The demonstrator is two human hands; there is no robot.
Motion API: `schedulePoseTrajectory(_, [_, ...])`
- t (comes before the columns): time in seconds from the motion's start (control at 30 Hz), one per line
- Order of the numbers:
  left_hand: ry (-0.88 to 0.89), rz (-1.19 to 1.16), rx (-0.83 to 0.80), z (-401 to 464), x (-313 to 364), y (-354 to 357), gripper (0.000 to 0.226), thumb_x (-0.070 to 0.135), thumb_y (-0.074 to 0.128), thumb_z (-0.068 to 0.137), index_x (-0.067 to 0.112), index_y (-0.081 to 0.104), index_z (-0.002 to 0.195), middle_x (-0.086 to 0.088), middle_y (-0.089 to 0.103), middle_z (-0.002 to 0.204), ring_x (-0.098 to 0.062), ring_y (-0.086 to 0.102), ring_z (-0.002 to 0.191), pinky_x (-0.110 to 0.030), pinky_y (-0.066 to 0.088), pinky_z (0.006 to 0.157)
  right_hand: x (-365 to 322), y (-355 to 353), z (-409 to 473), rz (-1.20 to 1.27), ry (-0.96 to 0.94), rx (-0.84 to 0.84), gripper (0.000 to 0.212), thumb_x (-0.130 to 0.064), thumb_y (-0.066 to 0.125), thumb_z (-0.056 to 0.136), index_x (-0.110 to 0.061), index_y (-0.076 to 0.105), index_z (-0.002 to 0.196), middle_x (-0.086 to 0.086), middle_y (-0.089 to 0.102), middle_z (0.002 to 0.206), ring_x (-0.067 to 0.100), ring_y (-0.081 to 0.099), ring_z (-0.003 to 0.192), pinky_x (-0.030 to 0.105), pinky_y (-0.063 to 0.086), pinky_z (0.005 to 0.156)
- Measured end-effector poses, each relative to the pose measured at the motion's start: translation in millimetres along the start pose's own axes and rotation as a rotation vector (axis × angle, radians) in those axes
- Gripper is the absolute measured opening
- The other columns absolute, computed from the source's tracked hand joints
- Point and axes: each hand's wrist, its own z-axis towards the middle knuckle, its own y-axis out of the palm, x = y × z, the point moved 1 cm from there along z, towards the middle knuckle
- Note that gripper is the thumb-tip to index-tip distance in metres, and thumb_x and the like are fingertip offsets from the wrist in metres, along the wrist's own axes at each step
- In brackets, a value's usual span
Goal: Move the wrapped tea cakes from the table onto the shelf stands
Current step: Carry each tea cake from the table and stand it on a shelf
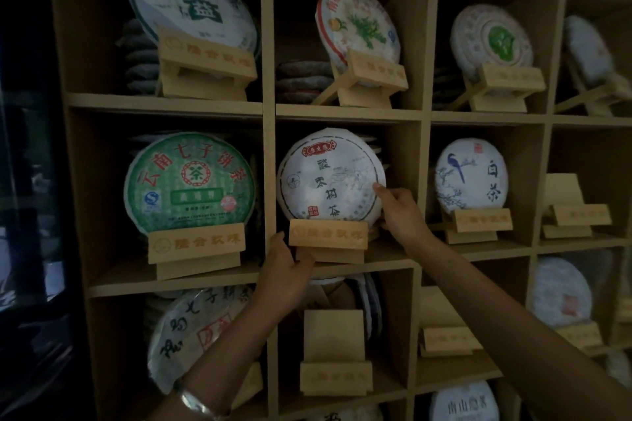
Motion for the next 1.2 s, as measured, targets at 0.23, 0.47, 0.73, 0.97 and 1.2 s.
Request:
schedulePoseTrajectory(0.23, [0.262,0.274,0.131,-21,7,-8,0.026,0.015,0.059,0.090,0.014,0.047,0.113,-0.003,0.052,0.107,-0.017,0.052,0.091,-0.027,0.041,0.067,-6,-27,-32,-0.309,-0.171,0.145,0.044,-0.041,0.052,0.099,-0.008,0.045,0.128,-0.011,0.056,0.088,0.007,0.056,0.083,0.027,0.045,0.071])
schedulePoseTrajectory(0.47, [0.416,0.251,-0.084,-41,25,36,0.015,0.016,0.060,0.090,0.016,0.051,0.101,0.001,0.057,0.100,-0.018,0.057,0.089,-0.040,0.052,0.076,-2,-85,-106,-0.563,-0.154,0.106,0.027,-0.022,0.060,0.095,-0.011,0.046,0.116,0.001,0.059,0.100,0.022,0.061,0.094,0.029,0.045,0.069])
schedulePoseTrajectory(0.73, [0.526,0.189,-0.475,-114,66,164,0.028,0.020,0.059,0.091,0.016,0.053,0.118,-0.005,0.057,0.118,-0.024,0.058,0.106,-0.034,0.049,0.085,5,-211,-214,-0.931,0.063,0.272,0.041,-0.022,0.060,0.095,-0.006,0.045,0.130,0.012,0.058,0.119,0.027,0.059,0.107,0.030,0.044,0.078])
schedulePoseTrajectory(0.97, [0.683,0.037,-0.730,-235,154,259,0.023,0.023,0.057,0.092,0.016,0.053,0.114,-0.009,0.061,0.098,-0.028,0.058,0.085,-0.037,0.049,0.072,-45,-344,-367,-1.155,0.173,0.503,0.016,-0.019,0.061,0.091,-0.021,0.050,0.103,-0.011,0.051,0.090,0.013,0.056,0.082,0.024,0.042,0.064])
schedulePoseTrajectory(1.2, [0.782,-0.111,-0.998,-427,257,311,0.025,0.021,0.061,0.089,0.020,0.053,0.113,-0.001,0.057,0.107,-0.023,0.058,0.097,-0.034,0.050,0.081,-105,-440,-593,-1.253,0.533,0.782,0.040,-0.022,0.062,0.092,-0.005,0.049,0.125,0.018,0.058,0.121,0.035,0.058,0.108,0.035,0.044,0.086])
